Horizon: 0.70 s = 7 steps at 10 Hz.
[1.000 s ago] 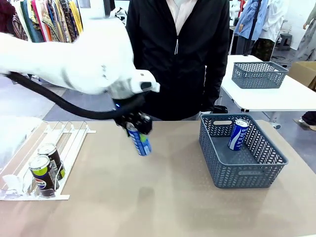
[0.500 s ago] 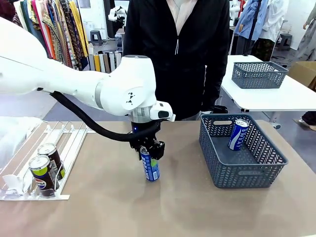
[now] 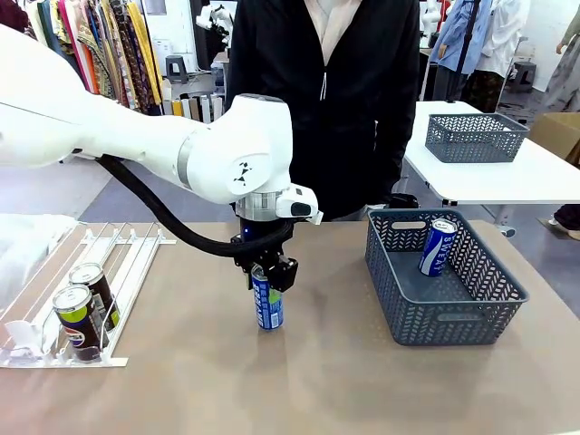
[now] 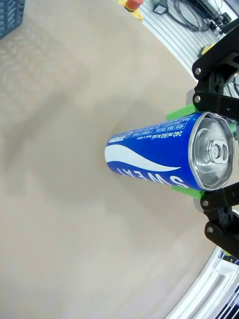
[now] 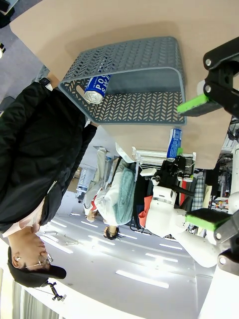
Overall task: Retrieve and store the cans from the dispenser.
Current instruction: Pick up the last remaining can from one row of the Automatic Can Dispenser and place it in the middle of the table.
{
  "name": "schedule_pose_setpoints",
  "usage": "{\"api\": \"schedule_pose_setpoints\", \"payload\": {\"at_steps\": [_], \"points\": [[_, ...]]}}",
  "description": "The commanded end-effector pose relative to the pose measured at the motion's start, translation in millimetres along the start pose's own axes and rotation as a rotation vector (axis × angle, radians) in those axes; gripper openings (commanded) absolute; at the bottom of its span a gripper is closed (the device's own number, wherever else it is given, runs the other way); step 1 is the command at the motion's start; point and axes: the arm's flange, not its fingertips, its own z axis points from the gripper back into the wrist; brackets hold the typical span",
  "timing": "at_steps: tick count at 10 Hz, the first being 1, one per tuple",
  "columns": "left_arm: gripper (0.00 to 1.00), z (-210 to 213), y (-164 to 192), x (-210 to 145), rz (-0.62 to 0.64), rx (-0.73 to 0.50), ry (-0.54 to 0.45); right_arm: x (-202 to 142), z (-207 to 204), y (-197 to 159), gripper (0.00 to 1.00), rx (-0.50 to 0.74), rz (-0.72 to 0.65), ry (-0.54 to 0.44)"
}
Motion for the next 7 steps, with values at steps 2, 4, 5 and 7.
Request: {"api": "schedule_pose_setpoints", "payload": {"at_steps": [2,4,5,7], "points": [[1.00,4.3,0.1,3.7,-0.006,0.034,0.001,3.4,-1.4,2.4,1.00,0.027,0.017,-0.015],[1.00,4.1,0.7,4.1,0.003,0.029,0.001,3.4,-1.4,2.4,1.00,0.027,0.017,-0.015],[1.00,4.1,0.8,4.1,0.004,0.031,-0.002,3.4,-1.4,2.4,1.00,0.027,0.017,-0.015],[1.00,8.5,3.1,2.0,0.016,0.002,-0.011,3.4,-1.4,2.4,1.00,0.027,0.017,-0.015]]}}
